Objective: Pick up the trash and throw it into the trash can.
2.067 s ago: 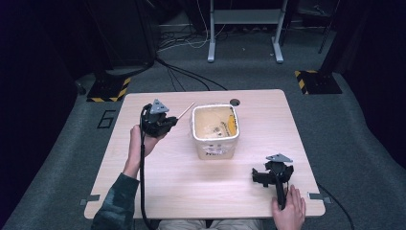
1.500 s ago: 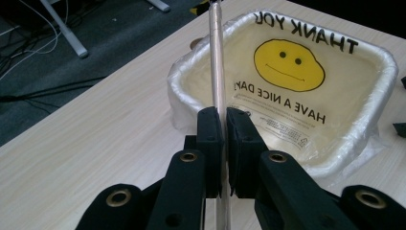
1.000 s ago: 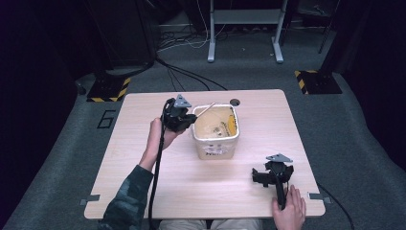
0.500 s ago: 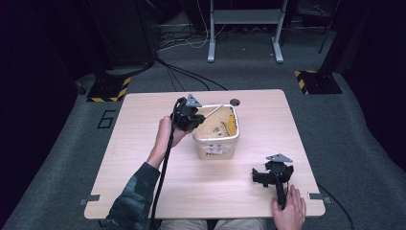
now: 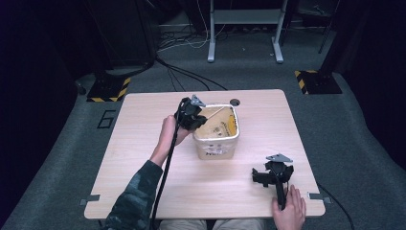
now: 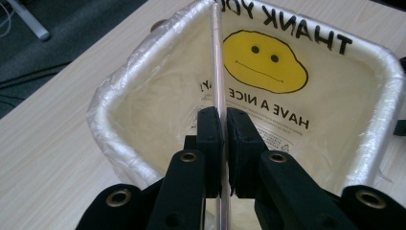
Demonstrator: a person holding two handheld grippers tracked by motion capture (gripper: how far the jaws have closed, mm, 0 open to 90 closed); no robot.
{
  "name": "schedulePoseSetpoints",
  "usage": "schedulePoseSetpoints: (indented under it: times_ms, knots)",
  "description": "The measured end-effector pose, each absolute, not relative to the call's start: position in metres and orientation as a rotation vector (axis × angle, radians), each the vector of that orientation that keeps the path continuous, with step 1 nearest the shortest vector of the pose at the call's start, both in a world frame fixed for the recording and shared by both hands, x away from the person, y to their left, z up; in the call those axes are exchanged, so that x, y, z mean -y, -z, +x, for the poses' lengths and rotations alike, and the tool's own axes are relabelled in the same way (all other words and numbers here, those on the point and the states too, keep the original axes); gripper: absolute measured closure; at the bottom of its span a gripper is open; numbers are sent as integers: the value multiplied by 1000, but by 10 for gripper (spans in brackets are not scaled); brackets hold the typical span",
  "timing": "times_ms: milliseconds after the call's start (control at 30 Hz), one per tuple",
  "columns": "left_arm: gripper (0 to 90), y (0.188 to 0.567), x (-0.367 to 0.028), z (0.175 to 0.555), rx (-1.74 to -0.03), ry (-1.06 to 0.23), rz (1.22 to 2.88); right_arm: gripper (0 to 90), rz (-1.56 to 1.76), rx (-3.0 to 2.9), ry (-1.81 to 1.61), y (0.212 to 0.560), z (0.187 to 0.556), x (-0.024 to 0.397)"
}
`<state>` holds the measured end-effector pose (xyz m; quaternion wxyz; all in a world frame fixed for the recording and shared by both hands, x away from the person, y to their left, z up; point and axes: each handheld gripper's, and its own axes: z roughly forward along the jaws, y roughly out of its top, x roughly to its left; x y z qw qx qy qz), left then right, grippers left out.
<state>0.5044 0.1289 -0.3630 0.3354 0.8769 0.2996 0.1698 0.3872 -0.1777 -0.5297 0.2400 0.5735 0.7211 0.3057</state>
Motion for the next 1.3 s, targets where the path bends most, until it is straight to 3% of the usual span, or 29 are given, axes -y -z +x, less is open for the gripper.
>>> schedulePoseSetpoints:
  times_ms: [467, 667, 767, 933, 1300]
  knots:
    - [838, 364, -111, 509, -778, -425, 2308, 0, 1570, -1974, -836, 530, 387, 178]
    - [429, 358, -118, 508, -813, -407, 2271, 0, 1569, -1975, -836, 530, 387, 178]
    - [306, 352, -125, 503, -812, -419, 2245, 0, 1570, -1974, -836, 530, 387, 178]
    - [199, 347, -135, 495, -808, -432, 2221, 0, 1570, -1971, -835, 530, 387, 178]
    - [152, 344, -165, 473, -809, -448, 2184, 0, 1570, -1971, -835, 530, 387, 178]
